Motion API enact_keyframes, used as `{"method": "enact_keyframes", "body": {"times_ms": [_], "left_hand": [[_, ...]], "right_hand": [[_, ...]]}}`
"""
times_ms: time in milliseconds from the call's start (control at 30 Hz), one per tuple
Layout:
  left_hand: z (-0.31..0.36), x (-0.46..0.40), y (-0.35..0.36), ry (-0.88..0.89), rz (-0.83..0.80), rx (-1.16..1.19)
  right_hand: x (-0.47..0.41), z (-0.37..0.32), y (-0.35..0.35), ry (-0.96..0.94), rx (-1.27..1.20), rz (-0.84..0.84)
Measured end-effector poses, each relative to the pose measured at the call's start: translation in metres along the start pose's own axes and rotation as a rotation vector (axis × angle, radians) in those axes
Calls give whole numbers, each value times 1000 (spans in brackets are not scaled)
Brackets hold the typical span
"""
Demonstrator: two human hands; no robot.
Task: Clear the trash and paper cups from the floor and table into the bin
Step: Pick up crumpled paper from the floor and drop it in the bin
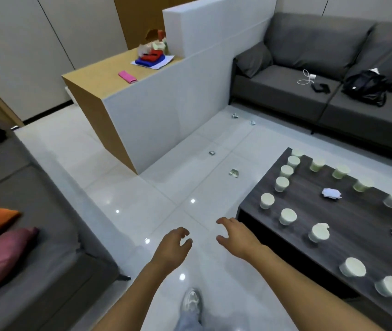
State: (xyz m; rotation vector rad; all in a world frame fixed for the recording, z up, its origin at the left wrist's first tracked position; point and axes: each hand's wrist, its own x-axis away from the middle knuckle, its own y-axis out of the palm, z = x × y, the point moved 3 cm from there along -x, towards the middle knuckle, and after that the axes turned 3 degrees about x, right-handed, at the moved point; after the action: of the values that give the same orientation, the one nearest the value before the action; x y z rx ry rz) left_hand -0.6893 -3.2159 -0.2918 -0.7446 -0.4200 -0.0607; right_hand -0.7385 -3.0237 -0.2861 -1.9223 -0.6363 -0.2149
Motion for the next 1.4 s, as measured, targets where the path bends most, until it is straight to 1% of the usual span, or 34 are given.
{"method": "enact_keyframes", "body": {"times_ms": [133, 200, 267, 400, 500, 633, 800, 900, 967, 1133, 1267, 1333, 1400], "left_hand": [[18, -98, -54, -69, 10, 203], [28, -140, -73, -82, -7, 247], [36, -181, -83, -94, -41, 262], [54, -275, -91, -124, -114, 258], [76, -355, -95, -136, -126, 277], [113, -463, -107, -223, -176, 312], [160, -582, -133, -280, -190, 341], [177, -643, -140, -285, -222, 330], [188, -685, -140, -285, -252, 308], [210, -797, -140, -261, -361, 195], [227, -889, -152, -237, -454, 68], [236, -930, -158, -201, -530, -14], [245, -969, -158, -195, -570, -53]], "right_hand": [[-87, -15, -43, 114, -308, 11], [-124, -15, -63, 175, -434, 28], [-159, -10, -81, 227, -503, 31], [-242, 15, -114, 292, -536, 30], [-312, 37, -143, 332, -574, 37], [-399, 63, -194, 407, -617, 44], [-481, 87, -262, 498, -678, 85], [-524, 99, -288, 537, -698, 113], [-554, 110, -298, 581, -758, 150], [-636, 138, -313, 743, -908, 243], [-700, 152, -324, 911, -1098, 318], [-726, 154, -329, 976, -1216, 333], [-748, 159, -334, 1020, -1297, 333]]}}
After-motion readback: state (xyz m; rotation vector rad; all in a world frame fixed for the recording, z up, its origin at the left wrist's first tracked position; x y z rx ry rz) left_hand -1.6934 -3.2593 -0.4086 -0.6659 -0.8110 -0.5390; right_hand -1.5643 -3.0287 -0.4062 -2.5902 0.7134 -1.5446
